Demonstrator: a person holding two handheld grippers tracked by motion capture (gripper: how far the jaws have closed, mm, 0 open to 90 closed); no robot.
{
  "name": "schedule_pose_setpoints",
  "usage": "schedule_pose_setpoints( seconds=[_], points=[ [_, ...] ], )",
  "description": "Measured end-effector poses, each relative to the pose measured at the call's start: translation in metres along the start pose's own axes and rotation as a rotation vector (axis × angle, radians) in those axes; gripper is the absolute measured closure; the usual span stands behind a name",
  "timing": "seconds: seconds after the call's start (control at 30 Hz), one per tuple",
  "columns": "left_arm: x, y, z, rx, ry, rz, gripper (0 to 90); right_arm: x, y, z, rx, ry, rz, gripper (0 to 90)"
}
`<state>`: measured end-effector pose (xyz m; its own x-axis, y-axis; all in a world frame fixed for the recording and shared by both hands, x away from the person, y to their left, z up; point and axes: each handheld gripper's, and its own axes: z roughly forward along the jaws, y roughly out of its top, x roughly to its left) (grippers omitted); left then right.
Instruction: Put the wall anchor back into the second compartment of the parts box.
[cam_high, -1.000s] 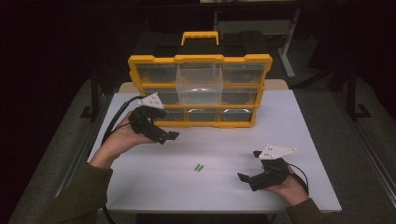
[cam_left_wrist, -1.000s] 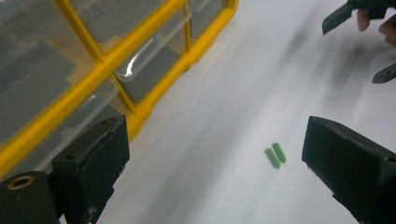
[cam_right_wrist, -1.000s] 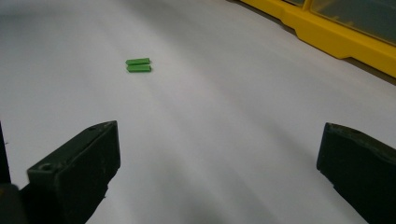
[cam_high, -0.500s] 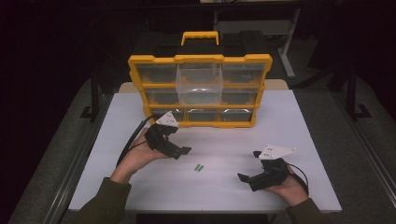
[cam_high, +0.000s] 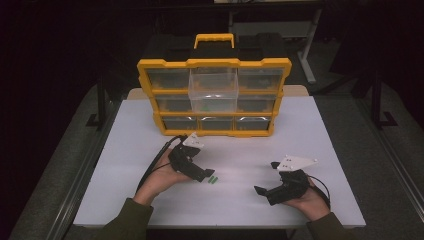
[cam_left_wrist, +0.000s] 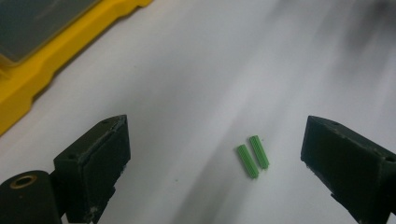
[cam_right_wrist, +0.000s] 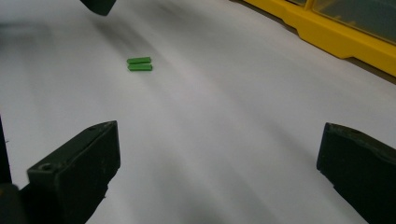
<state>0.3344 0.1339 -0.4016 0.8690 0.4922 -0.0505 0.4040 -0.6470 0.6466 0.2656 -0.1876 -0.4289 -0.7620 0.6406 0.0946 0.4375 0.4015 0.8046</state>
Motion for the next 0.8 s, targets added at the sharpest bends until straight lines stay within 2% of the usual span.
schedule_pose_setpoints(
  seconds=[0.07, 0.17, 0.2, 0.23, 0.27, 0.3, 0.33, 0.37, 0.4, 0.47, 0.5, 0.53, 0.6, 0.67, 0.73, 0.77, 0.8],
  points=[
    [-0.001, -0.001, 0.003, 0.016, -0.003, 0.009, 8.5, 0.0, 0.0, 0.0, 0.001, 0.0, 0.002, 0.0],
    [-0.005, -0.002, 0.008, 0.018, -0.015, 0.005, 8.7, 0.0, 0.0, 0.001, 0.002, 0.002, -0.003, 0.0],
    [-0.006, -0.002, 0.011, 0.018, -0.015, -0.008, 8.8, 0.0, 0.0, 0.001, 0.002, 0.0, -0.005, 0.0],
    [-0.005, -0.002, 0.011, 0.038, -0.024, 0.009, 9.9, 0.0, 0.0, 0.001, 0.003, 0.0, -0.006, 0.0],
    [-0.005, -0.003, 0.013, 0.041, -0.032, 0.008, 14.5, 0.0, 0.0, 0.001, 0.003, -0.001, -0.006, 0.0],
    [-0.008, -0.004, 0.016, 0.024, -0.034, -0.023, 15.1, 0.0, 0.0, 0.001, 0.004, -0.001, -0.005, 0.0],
    [-0.005, -0.004, 0.016, 0.055, -0.039, 0.004, 15.8, 0.0, 0.0, 0.001, 0.004, -0.001, -0.005, 0.0],
    [-0.005, -0.005, 0.017, 0.057, -0.039, 0.003, 17.2, 0.0, 0.0, 0.001, 0.004, -0.001, -0.005, 0.0],
    [-0.007, -0.006, 0.019, 0.039, -0.039, -0.026, 19.1, 0.0, 0.0, 0.001, 0.002, -0.001, -0.006, 0.0],
    [-0.007, -0.006, 0.02, 0.035, -0.04, -0.031, 24.2, 0.0, 0.0, 0.001, 0.003, -0.001, -0.006, 0.0],
    [-0.006, -0.006, 0.018, 0.058, -0.046, -0.004, 27.3, 0.0, 0.0, 0.001, 0.003, -0.001, -0.005, 0.0],
    [-0.005, -0.006, 0.018, 0.061, -0.054, 0.001, 31.3, 0.0, 0.0, 0.001, 0.004, -0.001, -0.006, 0.0],
    [-0.006, -0.007, 0.019, 0.065, -0.074, 0.004, 38.6, 0.0, 0.0, 0.001, 0.004, -0.001, -0.005, 0.0],
    [-0.008, -0.008, 0.022, 0.064, -0.087, -0.014, 46.7, 0.0, 0.0, 0.001, 0.005, -0.001, -0.004, 0.0],
    [-0.007, -0.008, 0.024, 0.088, -0.093, 0.002, 52.9, -0.001, 0.0, 0.001, 0.001, -0.003, -0.008, 0.0],
    [-0.01, -0.009, 0.026, 0.068, -0.099, -0.031, 56.0, -0.001, 0.0, 0.001, 0.001, -0.003, -0.009, 0.0],
    [-0.01, -0.009, 0.027, 0.072, -0.095, -0.034, 58.4, -0.001, 0.0, 0.001, 0.001, -0.003, -0.01, 0.0]
  ],
)
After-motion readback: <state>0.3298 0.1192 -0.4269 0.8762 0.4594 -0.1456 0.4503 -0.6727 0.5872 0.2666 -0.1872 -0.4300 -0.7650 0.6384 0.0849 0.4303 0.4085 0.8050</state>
